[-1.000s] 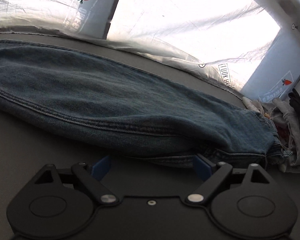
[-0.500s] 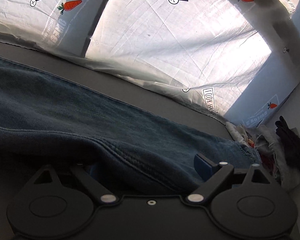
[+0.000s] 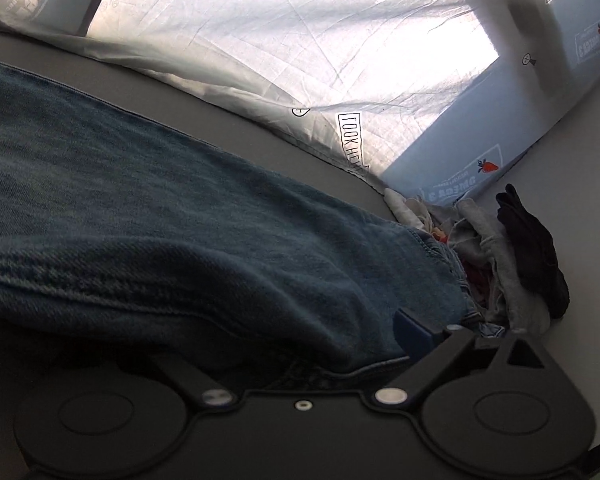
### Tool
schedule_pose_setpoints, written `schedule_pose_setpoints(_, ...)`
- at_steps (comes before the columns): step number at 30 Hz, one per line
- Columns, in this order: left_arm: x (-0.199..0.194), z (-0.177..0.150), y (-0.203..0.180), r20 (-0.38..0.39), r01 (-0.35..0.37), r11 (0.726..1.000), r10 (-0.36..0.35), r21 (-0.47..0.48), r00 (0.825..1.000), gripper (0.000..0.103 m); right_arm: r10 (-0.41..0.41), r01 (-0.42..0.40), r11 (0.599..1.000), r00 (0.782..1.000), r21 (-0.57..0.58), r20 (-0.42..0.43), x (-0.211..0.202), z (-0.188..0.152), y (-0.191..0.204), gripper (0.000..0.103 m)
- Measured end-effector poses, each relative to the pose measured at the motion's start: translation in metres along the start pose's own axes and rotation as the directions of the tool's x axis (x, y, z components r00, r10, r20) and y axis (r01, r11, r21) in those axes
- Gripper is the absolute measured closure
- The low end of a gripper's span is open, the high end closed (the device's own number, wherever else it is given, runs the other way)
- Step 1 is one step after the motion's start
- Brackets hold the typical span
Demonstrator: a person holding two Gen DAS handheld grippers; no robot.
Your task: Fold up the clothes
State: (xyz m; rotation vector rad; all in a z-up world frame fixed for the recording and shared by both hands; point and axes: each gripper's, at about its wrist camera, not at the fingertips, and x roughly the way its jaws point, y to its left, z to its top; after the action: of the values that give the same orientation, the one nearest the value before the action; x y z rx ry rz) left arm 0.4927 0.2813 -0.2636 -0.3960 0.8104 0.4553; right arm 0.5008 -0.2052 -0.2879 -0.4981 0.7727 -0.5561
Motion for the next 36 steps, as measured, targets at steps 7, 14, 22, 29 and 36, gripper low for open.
schedule_pose_setpoints(7,0.0,-0.001,-0.001,0.008,-0.003,1.0,0.003,-0.015,1.0,0.085,0.052,-0.052,0.998,0.999,0.034,0.012,-0.036,-0.045,-0.03,0.005)
schedule_pose_setpoints(14,-0.003,-0.001,0.002,0.009,0.017,1.0,-0.017,-0.007,1.0,0.085,0.07,-0.067,0.996,0.996,0.064,-0.054,-0.044,-0.065,-0.039,0.005)
schedule_pose_setpoints(22,-0.004,-0.005,0.0,0.031,0.008,1.0,-0.008,0.006,1.0,0.085,0.178,-0.164,0.96,0.983,0.226,-0.043,-0.059,-0.069,-0.065,0.025)
schedule_pose_setpoints(29,-0.005,-0.008,0.001,0.041,0.024,0.999,-0.026,0.042,0.999,0.085,0.391,-0.417,0.85,0.909,0.322,0.144,-0.065,-0.012,-0.063,0.076)
schedule_pose_setpoints(36,-0.006,-0.01,0.005,0.049,0.037,0.999,-0.038,0.016,0.998,0.084,0.526,-0.531,0.793,0.844,0.299,0.105,-0.04,0.021,-0.006,0.072)
